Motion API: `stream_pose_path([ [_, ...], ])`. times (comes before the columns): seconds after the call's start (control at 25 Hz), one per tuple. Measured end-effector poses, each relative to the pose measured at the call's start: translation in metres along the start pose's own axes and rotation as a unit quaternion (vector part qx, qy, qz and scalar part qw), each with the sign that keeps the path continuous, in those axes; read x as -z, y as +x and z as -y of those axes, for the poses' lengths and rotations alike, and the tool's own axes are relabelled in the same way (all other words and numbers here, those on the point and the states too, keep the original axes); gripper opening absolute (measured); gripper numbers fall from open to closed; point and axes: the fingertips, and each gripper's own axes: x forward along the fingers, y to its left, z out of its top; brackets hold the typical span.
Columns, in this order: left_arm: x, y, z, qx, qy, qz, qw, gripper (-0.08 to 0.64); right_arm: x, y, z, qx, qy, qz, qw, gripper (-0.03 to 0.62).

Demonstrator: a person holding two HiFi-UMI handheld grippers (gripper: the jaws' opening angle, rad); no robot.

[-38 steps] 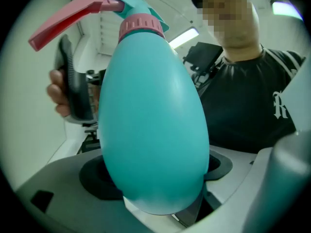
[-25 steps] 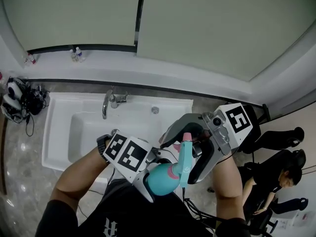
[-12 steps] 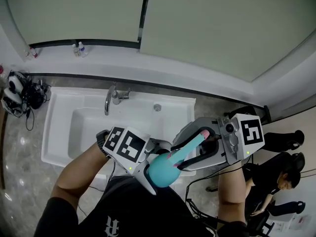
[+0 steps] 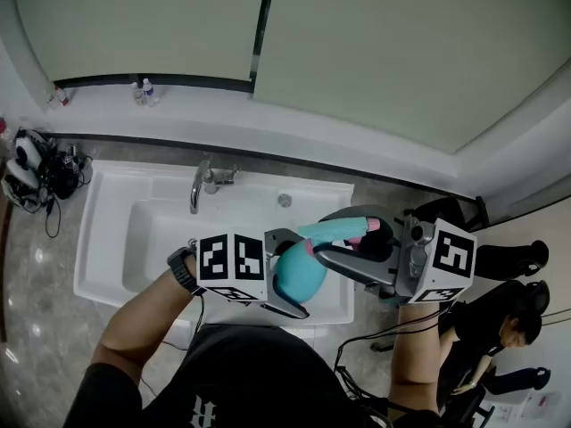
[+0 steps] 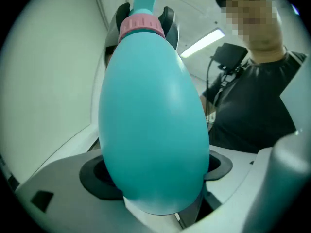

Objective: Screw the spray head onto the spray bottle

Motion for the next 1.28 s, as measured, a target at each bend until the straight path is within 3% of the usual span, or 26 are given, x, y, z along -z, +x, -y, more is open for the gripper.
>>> stream_pose_path([
  [0.16, 0.018, 0.003, -0.035, -0.113, -0.047, -0.051, 0.9911, 0.451, 0.015, -0.006, 0.024, 0.107, 0.031, -0.037, 0.993, 0.114],
  [0.44, 0.060, -0.010, -0.093, -0.258, -0.099, -0.098, 0.9561, 0.451, 0.047, 0.001, 0.074, 0.254, 0.088, -0.053, 0.962, 0.101],
  [0.56, 0.063, 0.001, -0.104, -0.292, -0.113, -0.097, 0.9447, 0.451, 0.056, -0.011, 0.081, 0.312, 0.104, -0.055, 0.943, 0.101],
  [0.68, 0.057, 0.018, -0.104, -0.289, -0.113, -0.095, 0.9458, 0.451, 0.060, -0.028, 0.079, 0.339, 0.103, -0.047, 0.934, 0.101],
  [0.76, 0.059, 0.015, -0.100, -0.269, -0.094, -0.095, 0.9540, 0.451, 0.056, -0.022, 0.076, 0.330, 0.089, -0.034, 0.939, 0.103],
  [0.84, 0.060, 0.007, -0.092, -0.234, -0.068, -0.089, 0.9658, 0.451, 0.047, -0.009, 0.070, 0.298, 0.082, -0.014, 0.951, 0.107],
  [0.96, 0.052, -0.003, -0.074, -0.169, -0.052, -0.055, 0.9826, 0.451, 0.034, 0.005, 0.054, 0.223, 0.084, 0.007, 0.971, 0.224],
  [1.12, 0.033, -0.013, -0.047, -0.084, -0.026, -0.013, 0.9961, 0.451, 0.008, -0.013, 0.016, 0.122, 0.063, 0.059, 0.989, 0.249],
  [1.2, 0.023, -0.016, -0.025, -0.032, 0.008, -0.005, 0.9994, 0.451, -0.014, -0.038, -0.005, 0.059, 0.051, 0.127, 0.989, 0.249],
  [1.28, 0.009, -0.018, 0.006, 0.030, 0.049, 0.007, 0.9983, 0.451, -0.032, -0.057, -0.013, -0.005, 0.051, 0.198, 0.979, 0.249],
])
